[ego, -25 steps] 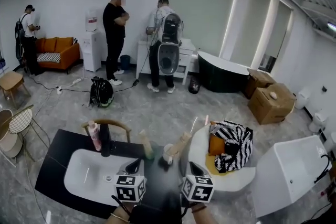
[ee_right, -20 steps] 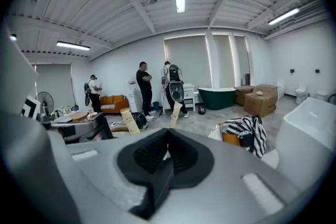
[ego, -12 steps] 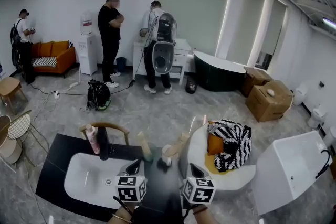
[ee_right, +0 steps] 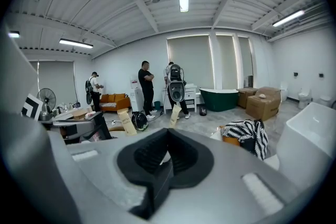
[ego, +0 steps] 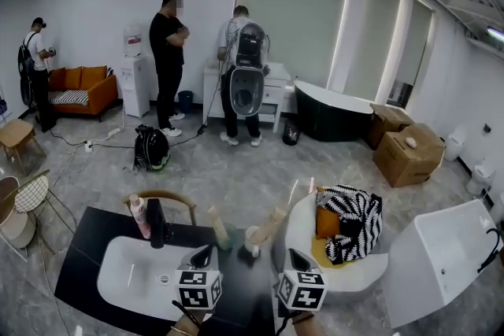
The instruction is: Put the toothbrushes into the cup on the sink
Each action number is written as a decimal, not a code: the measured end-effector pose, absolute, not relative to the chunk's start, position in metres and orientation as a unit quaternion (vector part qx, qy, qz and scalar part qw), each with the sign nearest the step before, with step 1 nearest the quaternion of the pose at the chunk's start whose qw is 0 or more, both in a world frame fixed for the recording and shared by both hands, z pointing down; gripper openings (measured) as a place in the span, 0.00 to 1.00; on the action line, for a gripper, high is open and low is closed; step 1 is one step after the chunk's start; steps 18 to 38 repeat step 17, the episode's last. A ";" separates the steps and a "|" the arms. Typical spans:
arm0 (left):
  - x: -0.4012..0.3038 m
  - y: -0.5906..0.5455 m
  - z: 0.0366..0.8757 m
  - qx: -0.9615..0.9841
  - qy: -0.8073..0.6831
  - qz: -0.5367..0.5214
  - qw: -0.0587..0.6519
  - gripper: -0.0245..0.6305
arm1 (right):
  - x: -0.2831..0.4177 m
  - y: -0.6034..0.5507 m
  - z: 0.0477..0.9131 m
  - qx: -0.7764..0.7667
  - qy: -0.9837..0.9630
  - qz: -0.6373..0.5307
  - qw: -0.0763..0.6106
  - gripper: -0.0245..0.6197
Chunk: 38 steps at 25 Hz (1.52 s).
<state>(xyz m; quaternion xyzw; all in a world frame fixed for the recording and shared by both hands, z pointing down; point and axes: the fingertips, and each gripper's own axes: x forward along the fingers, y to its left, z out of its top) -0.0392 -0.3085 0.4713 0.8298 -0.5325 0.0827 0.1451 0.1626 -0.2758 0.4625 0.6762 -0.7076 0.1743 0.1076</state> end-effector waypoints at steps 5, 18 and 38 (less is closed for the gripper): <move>-0.041 -0.313 0.469 0.828 -0.537 0.083 0.142 0.05 | 0.165 -0.282 0.462 0.677 -0.707 0.178 0.100 0.04; -0.049 -0.321 0.473 0.825 -0.541 0.085 0.140 0.05 | 0.167 -0.291 0.460 0.678 -0.707 0.180 0.092 0.04; -0.049 -0.321 0.473 0.825 -0.541 0.085 0.140 0.05 | 0.167 -0.291 0.460 0.678 -0.707 0.180 0.092 0.04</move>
